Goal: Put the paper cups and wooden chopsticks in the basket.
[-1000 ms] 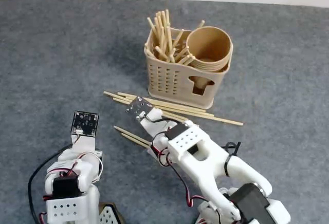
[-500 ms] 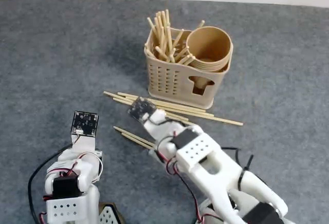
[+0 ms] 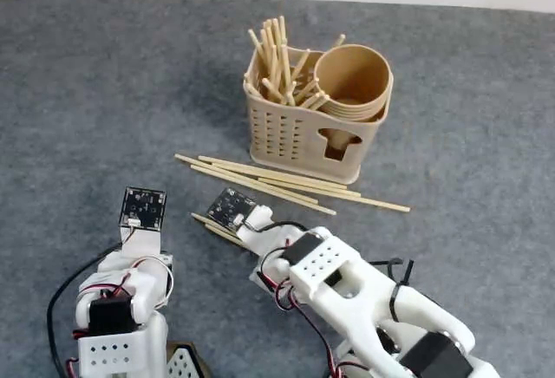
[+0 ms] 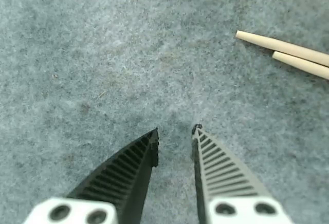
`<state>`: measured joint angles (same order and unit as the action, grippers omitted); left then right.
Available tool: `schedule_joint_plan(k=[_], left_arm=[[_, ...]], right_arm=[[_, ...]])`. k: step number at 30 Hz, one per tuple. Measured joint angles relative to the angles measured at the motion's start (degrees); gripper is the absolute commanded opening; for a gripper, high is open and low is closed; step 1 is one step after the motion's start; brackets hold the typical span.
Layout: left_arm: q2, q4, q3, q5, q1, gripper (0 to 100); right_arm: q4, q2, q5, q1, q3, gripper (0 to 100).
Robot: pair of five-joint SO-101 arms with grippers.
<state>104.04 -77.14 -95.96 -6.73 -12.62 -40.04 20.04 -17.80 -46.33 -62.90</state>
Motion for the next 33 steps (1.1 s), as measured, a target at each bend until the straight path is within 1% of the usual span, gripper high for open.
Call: schedule_joint_plan(k=[2, 4, 5, 6, 11, 16, 18, 23, 28, 33], left_arm=[[0.0, 0.0, 0.0, 0.0, 0.0, 12], [0.0, 0.0, 0.0, 0.0, 0.0, 12], [0.0, 0.0, 0.0, 0.0, 0.0, 12], [0.0, 0.0, 0.0, 0.0, 0.0, 12], [0.0, 0.0, 0.0, 0.0, 0.0, 12], [0.0, 0.0, 0.0, 0.0, 0.0, 12], [0.0, 0.0, 0.0, 0.0, 0.0, 12], [0.0, 0.0, 0.0, 0.0, 0.0, 12], [0.0, 0.0, 0.0, 0.0, 0.0, 12], [0.0, 0.0, 0.0, 0.0, 0.0, 12]], right_arm=[[-0.2, -3.5, 0.0, 0.0, 1.9, 16.6], [-1.7, -5.5, 0.0, 0.1, 4.4, 8.5], [-1.9, -6.3, 0.1, 0.4, 5.5, 2.9], [-1.9, -6.8, 0.1, 0.7, 6.3, 0.0], [-1.8, -8.1, -4.0, 3.0, 8.0, 0.5], [-2.1, -8.7, -4.9, 6.5, 8.3, 0.5], [-2.1, -7.3, -4.9, 6.7, 8.3, 0.5], [-4.2, 1.4, -4.8, 6.9, 5.8, 0.5], [-4.6, 12.5, -4.8, 6.9, 0.9, 0.5], [-4.7, 20.1, -4.7, 7.1, -1.5, 0.5]])
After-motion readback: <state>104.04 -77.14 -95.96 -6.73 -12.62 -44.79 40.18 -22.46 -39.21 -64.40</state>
